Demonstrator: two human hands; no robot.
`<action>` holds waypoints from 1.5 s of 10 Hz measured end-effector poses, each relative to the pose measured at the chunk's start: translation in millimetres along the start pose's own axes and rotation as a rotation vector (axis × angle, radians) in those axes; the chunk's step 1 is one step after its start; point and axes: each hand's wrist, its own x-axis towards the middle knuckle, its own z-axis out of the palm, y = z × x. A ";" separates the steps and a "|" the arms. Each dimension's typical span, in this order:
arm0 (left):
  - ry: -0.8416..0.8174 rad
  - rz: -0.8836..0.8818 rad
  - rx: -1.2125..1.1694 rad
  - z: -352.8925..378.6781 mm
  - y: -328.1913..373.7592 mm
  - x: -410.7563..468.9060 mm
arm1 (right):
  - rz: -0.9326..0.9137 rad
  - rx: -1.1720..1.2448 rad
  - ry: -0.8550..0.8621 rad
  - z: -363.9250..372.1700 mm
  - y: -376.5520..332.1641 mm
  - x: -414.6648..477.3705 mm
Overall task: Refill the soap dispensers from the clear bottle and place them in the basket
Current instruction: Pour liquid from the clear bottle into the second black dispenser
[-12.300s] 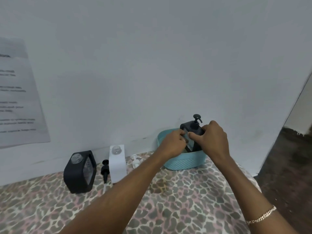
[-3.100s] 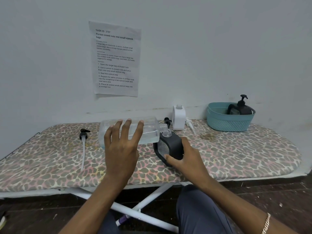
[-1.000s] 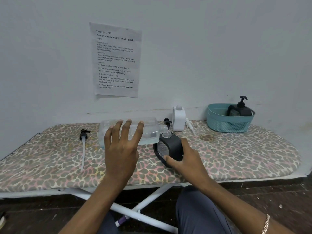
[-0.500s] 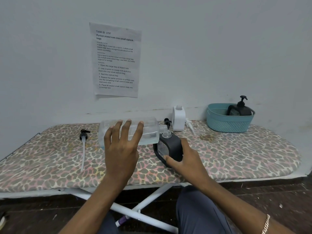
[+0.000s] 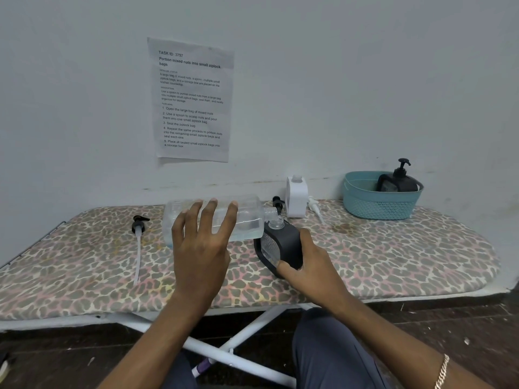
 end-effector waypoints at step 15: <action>-0.010 -0.002 -0.014 -0.2 -0.2 0.0 | -0.018 -0.007 -0.009 -0.2 3.1 0.5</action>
